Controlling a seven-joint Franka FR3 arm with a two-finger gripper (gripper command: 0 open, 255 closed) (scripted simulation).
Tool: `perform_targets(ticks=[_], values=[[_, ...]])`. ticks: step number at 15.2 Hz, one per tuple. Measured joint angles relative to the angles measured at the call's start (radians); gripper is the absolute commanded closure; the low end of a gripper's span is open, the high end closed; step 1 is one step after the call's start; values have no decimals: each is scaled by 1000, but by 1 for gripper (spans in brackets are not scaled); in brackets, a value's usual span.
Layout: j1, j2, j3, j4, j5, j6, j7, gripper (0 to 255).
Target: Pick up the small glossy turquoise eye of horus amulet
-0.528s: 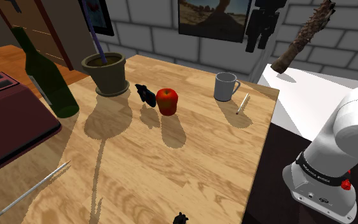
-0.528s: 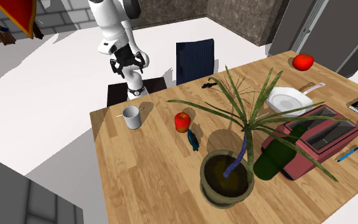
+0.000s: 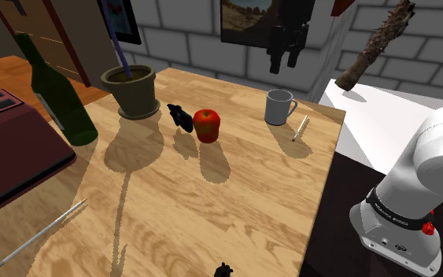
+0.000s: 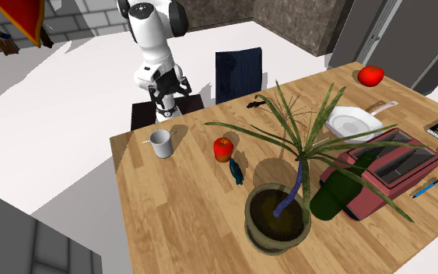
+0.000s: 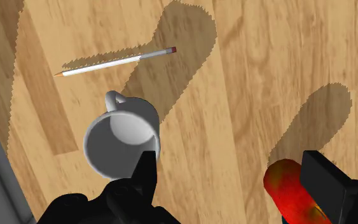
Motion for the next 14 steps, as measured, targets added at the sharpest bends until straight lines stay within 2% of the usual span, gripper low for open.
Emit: perform_targets(ticks=[7, 14], values=[[28, 225, 83, 119, -17, 113, 73, 0], [54, 496, 146, 325, -83, 176, 155, 0]])
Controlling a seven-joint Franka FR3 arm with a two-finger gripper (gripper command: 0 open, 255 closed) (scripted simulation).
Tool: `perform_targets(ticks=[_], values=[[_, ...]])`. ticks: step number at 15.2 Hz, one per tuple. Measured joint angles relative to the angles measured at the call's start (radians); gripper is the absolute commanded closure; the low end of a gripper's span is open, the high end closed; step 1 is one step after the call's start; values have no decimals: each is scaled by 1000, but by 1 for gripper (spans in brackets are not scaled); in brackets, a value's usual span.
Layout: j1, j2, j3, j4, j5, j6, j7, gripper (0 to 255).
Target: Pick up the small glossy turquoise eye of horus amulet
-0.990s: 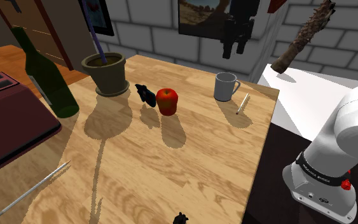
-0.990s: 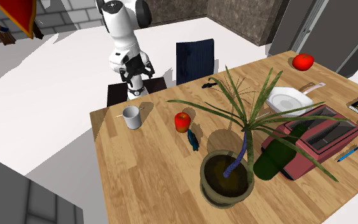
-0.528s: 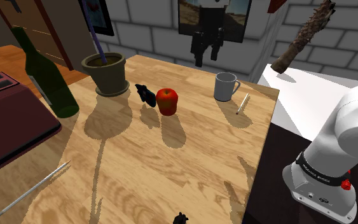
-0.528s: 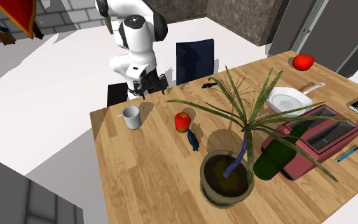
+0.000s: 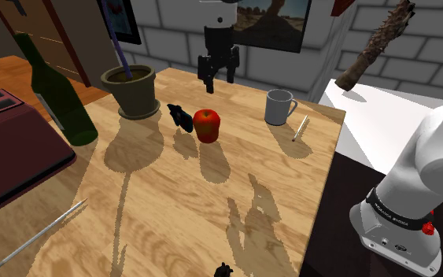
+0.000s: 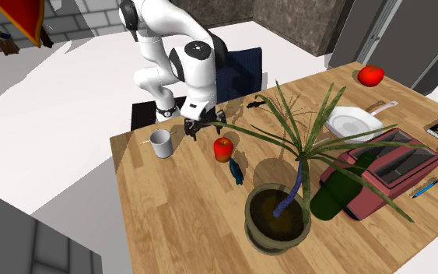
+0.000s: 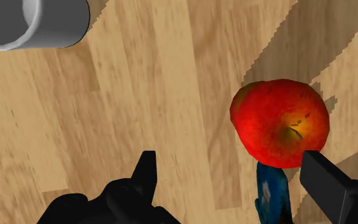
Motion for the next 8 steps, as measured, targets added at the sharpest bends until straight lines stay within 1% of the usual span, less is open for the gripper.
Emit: perform_targets(ticks=[3, 8], values=[[20, 121, 20, 109, -40, 8, 41, 0], [64, 328, 37, 315, -114, -4, 97, 0]])
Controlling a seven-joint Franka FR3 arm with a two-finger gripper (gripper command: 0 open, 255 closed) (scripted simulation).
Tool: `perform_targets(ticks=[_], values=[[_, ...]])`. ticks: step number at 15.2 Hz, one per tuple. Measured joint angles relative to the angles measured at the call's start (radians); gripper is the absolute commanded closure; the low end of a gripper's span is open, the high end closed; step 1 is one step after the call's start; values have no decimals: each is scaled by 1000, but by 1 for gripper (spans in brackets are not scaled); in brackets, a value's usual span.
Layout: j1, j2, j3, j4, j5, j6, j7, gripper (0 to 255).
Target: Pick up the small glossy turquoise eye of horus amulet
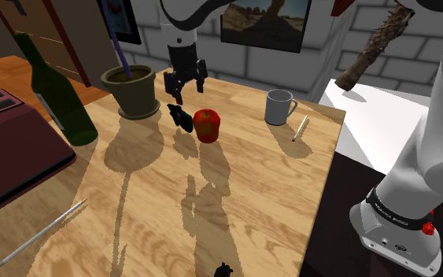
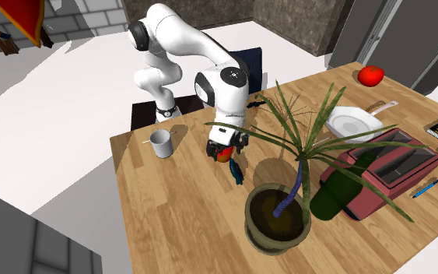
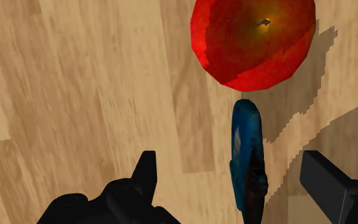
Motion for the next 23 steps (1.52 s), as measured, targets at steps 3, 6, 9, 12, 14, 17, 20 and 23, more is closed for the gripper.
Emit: perform_targets(ticks=[3, 6, 9, 12, 14, 17, 20, 23], values=[[36, 128, 2, 153, -43, -34, 28, 0], [55, 199, -1, 229, -63, -43, 38, 0], [57, 211, -2, 207, -67, -10, 43, 0], [58, 220, -3, 185, -70, 22, 47, 0], [57, 221, -3, 177, -70, 30, 46, 255], [56, 220, -3, 174, -70, 33, 46, 255], [56, 219, -3, 173, -70, 33, 46, 255], [57, 220, -3, 174, -70, 33, 46, 255]])
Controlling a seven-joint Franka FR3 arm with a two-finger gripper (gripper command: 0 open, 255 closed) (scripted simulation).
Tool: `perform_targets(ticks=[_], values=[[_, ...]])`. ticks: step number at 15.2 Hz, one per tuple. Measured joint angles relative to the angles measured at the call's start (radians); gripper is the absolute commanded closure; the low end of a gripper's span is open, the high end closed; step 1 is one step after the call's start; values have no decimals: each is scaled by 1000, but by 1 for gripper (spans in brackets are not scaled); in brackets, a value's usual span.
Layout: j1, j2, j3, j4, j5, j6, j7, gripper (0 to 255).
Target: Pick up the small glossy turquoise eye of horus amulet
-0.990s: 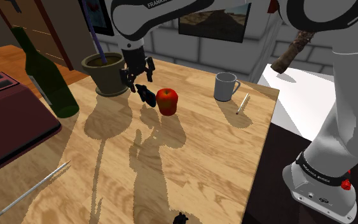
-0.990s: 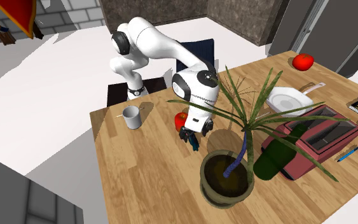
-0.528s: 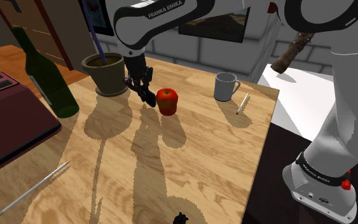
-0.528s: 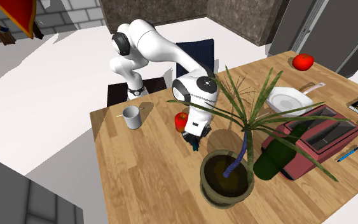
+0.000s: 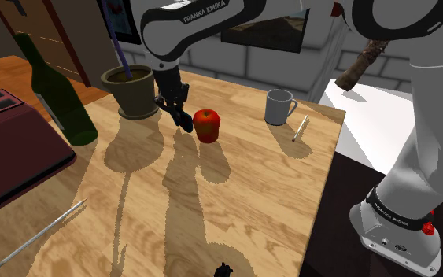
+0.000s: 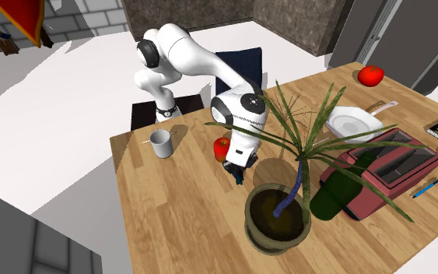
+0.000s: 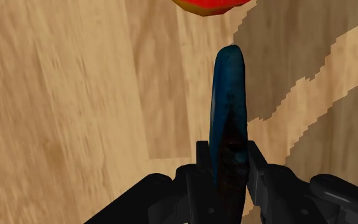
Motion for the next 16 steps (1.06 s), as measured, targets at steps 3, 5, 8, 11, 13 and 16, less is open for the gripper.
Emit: perform_targets(ticks=[3, 5, 8, 11, 13, 16], values=[[0, -3, 0, 21, 1, -25, -3, 255], [1, -4, 1, 46, 2, -51, -4, 255], [3, -13, 2, 73, 4, -86, -5, 255], [5, -16, 3, 106, 6, -122, -7, 255], [6, -11, 3, 141, 5, -153, -10, 255], [8, -13, 3, 171, 6, -185, -12, 255]])
